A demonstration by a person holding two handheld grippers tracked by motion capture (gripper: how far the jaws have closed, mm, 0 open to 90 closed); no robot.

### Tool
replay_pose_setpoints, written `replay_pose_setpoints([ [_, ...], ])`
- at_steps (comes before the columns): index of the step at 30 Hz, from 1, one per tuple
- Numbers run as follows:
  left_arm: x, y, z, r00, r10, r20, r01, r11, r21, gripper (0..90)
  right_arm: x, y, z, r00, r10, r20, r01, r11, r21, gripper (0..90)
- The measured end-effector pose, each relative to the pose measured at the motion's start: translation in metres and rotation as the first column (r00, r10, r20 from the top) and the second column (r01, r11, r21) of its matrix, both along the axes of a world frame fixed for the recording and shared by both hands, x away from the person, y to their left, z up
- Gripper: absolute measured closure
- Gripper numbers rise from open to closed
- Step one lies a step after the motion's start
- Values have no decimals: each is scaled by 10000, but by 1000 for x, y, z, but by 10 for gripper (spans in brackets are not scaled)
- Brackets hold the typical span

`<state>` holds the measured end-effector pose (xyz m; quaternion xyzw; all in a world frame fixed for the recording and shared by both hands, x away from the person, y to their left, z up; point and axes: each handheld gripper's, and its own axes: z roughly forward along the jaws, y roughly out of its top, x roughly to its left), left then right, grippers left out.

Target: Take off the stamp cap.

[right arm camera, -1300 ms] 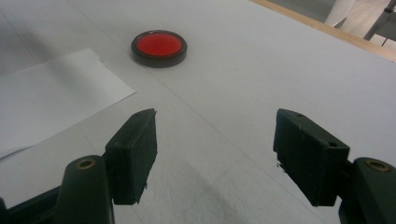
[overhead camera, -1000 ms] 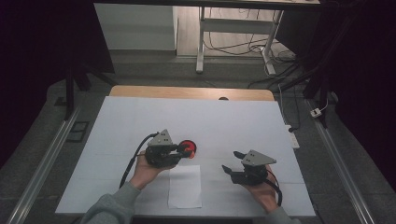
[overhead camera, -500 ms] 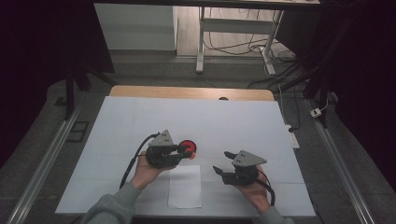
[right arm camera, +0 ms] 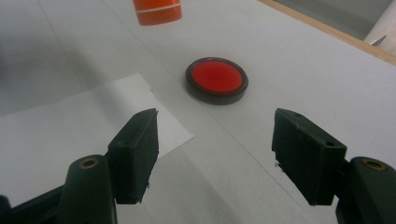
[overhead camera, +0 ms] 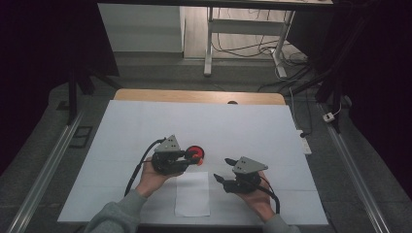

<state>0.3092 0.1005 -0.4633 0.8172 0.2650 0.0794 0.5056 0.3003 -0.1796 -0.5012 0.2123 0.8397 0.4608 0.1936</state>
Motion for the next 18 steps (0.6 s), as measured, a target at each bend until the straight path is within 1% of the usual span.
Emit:
replay_pose_setpoints([
  [1, 0, 0, 0, 10000, -3, -3, 3, 10000, 6, 721, 0, 2, -1, 10000, 28, -12, -28, 10000, 74, 313],
  [2, 0, 0, 0, 10000, -5, -7, 5, 10000, 11, 721, 0, 3, -1, 10000, 35, -17, -35, 10000, 7, 313],
  [5, 0, 0, -1, 10000, 0, -45, 0, 10000, -7, 721, 0, 5, -1, 9999, 103, -32, -103, 9999, 3, 313],
  [6, 0, 0, -1, 10000, -2, -52, 2, 10000, -11, 721, 0, 7, -1, 9999, 133, -33, -133, 9999, 82, 313],
  [8, 0, -1, -2, 10000, -25, -54, 25, 10000, 11, 721, -1, 8, -1, 9999, 127, -12, -127, 9999, -4, 313],
  [10, 0, -1, -2, 10000, -30, -67, 30, 10000, 17, 721, 0, 10, -1, 9998, 201, -39, -201, 9998, 69, 313],
  [18, 0, -3, -3, 9999, -92, -103, 92, 10000, -17, 721, 0, 19, -3, 9992, 388, -52, -388, 9992, 19, 316],
])
